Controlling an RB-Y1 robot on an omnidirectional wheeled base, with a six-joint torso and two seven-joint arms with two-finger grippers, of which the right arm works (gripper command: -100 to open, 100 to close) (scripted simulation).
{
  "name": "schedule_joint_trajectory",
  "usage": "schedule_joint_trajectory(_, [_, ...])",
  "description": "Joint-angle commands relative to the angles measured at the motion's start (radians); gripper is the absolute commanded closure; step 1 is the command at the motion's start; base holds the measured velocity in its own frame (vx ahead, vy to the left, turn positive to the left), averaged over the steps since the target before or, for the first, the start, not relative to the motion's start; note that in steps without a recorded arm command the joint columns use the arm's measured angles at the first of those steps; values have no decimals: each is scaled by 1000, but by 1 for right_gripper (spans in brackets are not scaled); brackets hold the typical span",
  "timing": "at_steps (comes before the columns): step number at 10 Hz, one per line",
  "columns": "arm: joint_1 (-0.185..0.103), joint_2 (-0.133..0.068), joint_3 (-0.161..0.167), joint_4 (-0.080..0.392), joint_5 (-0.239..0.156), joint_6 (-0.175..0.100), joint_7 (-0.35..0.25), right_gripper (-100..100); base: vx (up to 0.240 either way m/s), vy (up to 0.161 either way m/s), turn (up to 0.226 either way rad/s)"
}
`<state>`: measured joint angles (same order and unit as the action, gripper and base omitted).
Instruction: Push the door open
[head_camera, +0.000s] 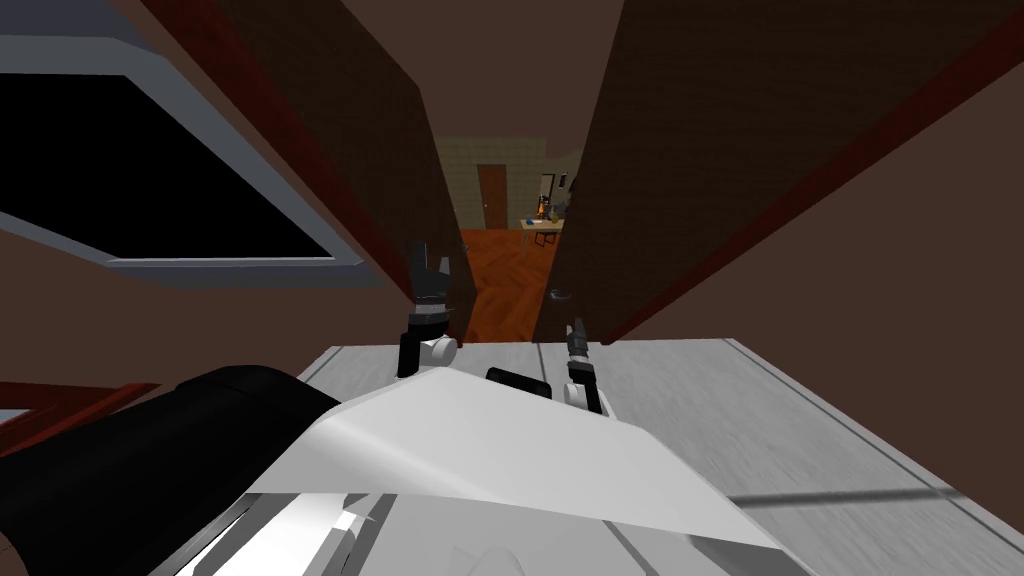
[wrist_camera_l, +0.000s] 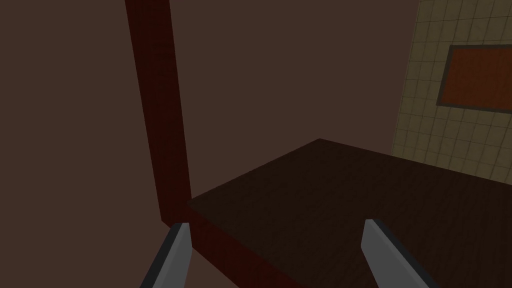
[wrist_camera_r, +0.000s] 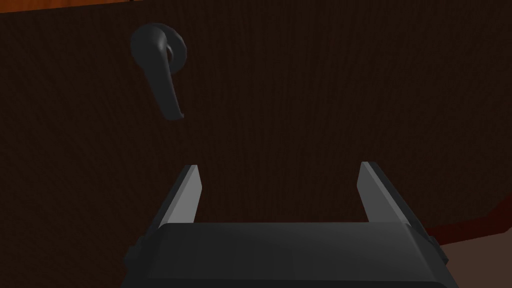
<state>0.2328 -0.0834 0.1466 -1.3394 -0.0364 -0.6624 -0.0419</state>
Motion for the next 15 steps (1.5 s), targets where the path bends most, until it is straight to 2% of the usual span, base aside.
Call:
schedule_joint_trajectory(1, [-9,6,5,31,3,-6,5,-100,53,-59,25])
schedule_joint_trajectory(8, [-52,11,40,212,19,-43,8,-100,69,-78,64])
schedule_joint_trajectory(9, [-61,13,47,250,22,-50,8,-100,104,-103,88])
schedule_joint_trajectory(15, [-86,20,68,353,31,-71,10,-100,94,-75,46])
